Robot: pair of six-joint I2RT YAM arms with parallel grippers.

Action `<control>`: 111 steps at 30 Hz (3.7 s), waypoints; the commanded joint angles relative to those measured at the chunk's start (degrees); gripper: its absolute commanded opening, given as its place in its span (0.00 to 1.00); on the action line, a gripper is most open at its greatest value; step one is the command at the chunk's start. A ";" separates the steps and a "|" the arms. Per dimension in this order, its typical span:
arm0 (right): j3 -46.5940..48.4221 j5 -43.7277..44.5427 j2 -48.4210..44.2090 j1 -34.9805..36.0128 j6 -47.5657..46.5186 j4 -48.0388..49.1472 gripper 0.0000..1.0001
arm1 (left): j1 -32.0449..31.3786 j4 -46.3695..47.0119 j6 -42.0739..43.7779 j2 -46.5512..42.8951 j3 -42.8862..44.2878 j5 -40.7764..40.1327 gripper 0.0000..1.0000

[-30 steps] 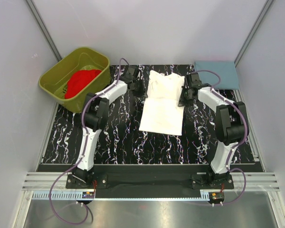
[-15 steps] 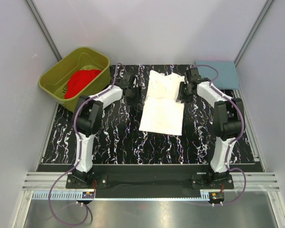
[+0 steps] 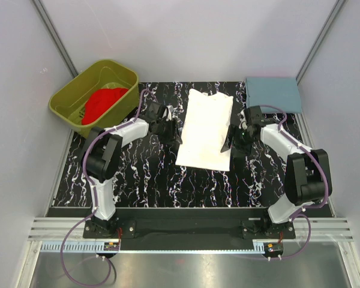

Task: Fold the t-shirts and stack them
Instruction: Fold the tshirt

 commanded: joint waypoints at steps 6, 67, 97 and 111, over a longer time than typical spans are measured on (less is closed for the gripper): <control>-10.92 -4.64 -3.29 -0.13 2.82 5.05 0.70 | -0.49 3.48 -1.17 0.56 -2.24 2.52 0.11; -31.33 -5.37 -10.94 8.22 14.60 15.70 0.11 | -8.84 6.04 -16.91 -25.45 -40.74 -7.93 0.42; -34.41 0.80 -18.24 8.13 18.56 13.41 0.00 | -10.60 7.97 -18.93 -24.22 -43.91 -7.24 0.00; -33.79 3.16 -25.70 9.27 19.88 8.14 0.00 | -12.35 7.79 -24.28 -33.27 -45.05 -5.39 0.00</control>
